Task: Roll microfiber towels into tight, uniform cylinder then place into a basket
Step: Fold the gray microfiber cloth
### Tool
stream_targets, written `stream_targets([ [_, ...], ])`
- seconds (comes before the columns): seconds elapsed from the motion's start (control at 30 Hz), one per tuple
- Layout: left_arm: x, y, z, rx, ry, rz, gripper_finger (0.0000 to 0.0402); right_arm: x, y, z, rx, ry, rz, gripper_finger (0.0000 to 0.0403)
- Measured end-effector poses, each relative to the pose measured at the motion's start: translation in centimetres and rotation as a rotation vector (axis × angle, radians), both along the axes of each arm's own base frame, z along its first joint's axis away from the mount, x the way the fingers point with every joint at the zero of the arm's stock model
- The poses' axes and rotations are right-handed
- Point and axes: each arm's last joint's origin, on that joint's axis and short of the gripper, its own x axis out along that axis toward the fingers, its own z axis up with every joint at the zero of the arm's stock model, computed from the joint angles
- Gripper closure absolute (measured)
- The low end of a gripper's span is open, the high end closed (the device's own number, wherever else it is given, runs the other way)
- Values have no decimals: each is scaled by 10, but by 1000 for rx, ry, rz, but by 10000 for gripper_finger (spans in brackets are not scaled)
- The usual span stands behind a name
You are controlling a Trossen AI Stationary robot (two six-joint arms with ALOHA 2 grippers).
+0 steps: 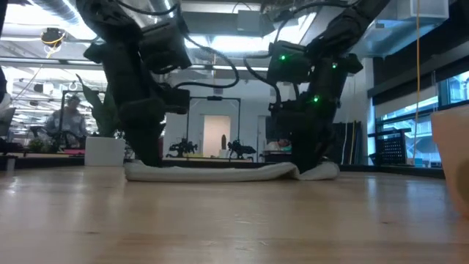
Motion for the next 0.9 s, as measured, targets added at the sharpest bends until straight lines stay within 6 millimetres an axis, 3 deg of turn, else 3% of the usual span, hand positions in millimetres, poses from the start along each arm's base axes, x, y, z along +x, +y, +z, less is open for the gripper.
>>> stream_targets([
  [0.3, 8, -26, 3, -53, -96, -45, 320, 1, -31, 2, -120, -14, -26, 242],
  [0.47, 10, -22, 26, -25, -89, -25, 320, 14, -36, 26, -33, -29, 14, 242],
  [0.57, 6, -13, 47, 46, -91, 15, 320, 22, -34, 47, 4, -31, 40, 242],
  [0.67, -2, -3, 49, 83, -36, 35, 320, 28, -26, 54, 36, -51, 71, 242],
  [0.9, -21, 7, 26, 92, 94, 96, 320, 18, -6, 33, 99, 9, 104, 242],
])
